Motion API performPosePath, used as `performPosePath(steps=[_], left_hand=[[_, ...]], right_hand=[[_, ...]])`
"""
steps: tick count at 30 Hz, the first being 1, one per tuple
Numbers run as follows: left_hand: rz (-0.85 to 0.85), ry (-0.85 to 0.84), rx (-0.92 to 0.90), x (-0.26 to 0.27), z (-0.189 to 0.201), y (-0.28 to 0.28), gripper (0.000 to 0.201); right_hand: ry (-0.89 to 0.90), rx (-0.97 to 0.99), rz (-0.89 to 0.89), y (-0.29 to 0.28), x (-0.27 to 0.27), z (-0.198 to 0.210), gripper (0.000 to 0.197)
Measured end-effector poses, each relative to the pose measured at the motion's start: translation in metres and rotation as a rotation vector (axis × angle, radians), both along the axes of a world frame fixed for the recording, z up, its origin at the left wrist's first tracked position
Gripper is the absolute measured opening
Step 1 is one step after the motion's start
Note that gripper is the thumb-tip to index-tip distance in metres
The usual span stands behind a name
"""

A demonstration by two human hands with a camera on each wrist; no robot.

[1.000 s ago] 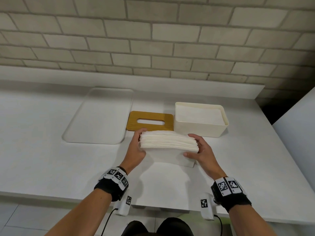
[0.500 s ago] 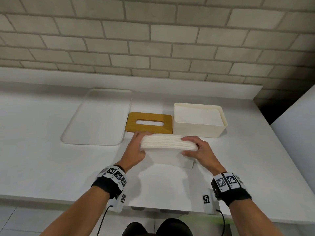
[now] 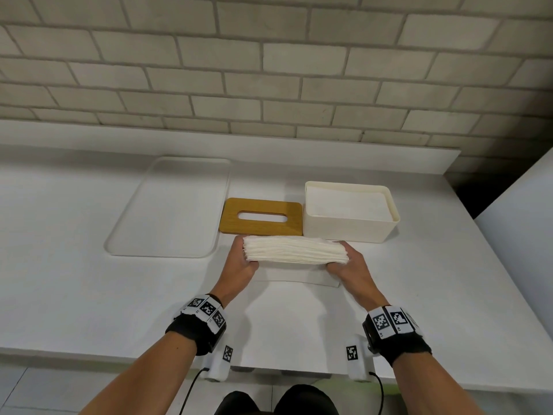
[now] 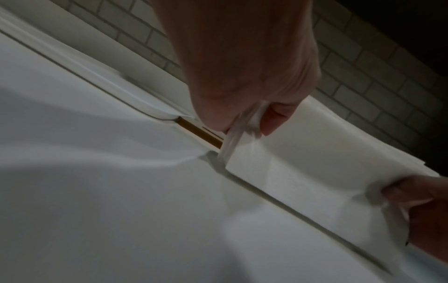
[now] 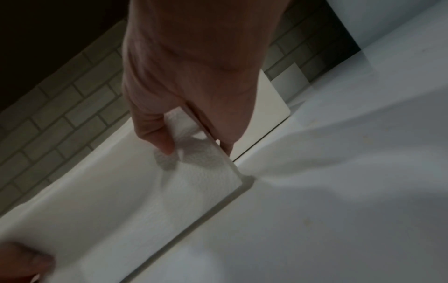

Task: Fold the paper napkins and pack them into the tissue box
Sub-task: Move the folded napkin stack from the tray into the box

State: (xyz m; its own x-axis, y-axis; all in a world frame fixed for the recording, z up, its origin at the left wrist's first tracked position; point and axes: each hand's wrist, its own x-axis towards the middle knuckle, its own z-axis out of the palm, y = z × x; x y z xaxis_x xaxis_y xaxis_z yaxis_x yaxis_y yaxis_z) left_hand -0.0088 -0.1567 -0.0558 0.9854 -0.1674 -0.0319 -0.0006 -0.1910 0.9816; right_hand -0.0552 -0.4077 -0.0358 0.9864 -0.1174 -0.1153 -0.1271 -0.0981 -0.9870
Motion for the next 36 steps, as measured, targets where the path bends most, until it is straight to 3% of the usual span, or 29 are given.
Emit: performPosePath(steps=[6, 9, 17, 21, 30, 33, 36], left_hand=[[-0.026, -0.041, -0.043, -0.002, -0.005, 0.006, 0.058], [-0.013, -0.080, -0.056, -0.004, -0.005, 0.004, 0.063], [-0.054, -0.301, 0.154, -0.001, -0.003, 0.002, 0.074], [-0.073, -0.297, 0.191, 0.000, 0.000, -0.001, 0.065], [-0.082, -0.256, 0.180, 0.006, -0.004, 0.000, 0.076], [-0.060, -0.164, 0.070, 0.009, -0.006, -0.001, 0.087], [-0.033, -0.009, -0.001, 0.012, -0.007, -0.003, 0.083]], right_hand=[[0.041, 0.006, 0.048, -0.004, -0.007, -0.010, 0.059], [0.027, 0.015, 0.040, -0.003, -0.008, -0.010, 0.057], [-0.147, -0.140, 0.031, 0.003, 0.000, 0.003, 0.067], [-0.175, -0.243, 0.059, 0.000, 0.005, -0.001, 0.058], [-0.131, -0.234, 0.024, -0.001, 0.005, -0.003, 0.066], [-0.046, -0.170, 0.007, -0.002, 0.005, 0.000, 0.076], [0.020, -0.124, -0.008, 0.000, 0.009, -0.003, 0.074]])
